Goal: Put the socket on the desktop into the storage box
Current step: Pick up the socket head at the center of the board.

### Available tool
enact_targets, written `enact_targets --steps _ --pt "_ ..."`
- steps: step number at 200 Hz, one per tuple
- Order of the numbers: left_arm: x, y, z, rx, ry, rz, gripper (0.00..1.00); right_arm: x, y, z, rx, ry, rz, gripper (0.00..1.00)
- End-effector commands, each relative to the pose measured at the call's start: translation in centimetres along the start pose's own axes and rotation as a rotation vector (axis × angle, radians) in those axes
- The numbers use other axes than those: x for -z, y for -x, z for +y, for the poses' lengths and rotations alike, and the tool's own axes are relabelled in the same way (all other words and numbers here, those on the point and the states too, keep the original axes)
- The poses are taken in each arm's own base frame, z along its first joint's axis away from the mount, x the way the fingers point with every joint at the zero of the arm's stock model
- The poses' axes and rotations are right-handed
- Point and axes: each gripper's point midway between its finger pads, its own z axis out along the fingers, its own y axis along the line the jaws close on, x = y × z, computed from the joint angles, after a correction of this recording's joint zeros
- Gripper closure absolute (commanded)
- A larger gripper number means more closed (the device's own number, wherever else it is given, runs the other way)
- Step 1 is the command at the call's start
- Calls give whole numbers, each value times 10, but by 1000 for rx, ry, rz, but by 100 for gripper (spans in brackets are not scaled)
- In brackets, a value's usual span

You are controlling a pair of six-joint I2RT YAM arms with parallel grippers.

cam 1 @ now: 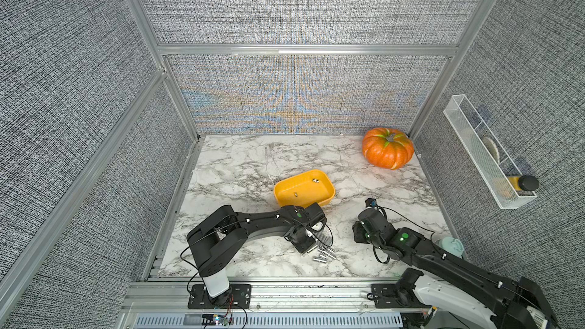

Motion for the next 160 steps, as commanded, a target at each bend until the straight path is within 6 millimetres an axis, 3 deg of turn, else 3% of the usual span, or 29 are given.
enact_targets --steps 1,97,160 --pt "-3 12 -2 -6 -12 -41 66 0 0 -2 -6 -10 -5 57" --pt "-3 10 -5 -7 -29 -39 79 -1 -1 -1 -2 -6 0 57" --pt "7 -5 -4 11 -27 -37 88 -1 -1 -1 -4 -7 1 57"
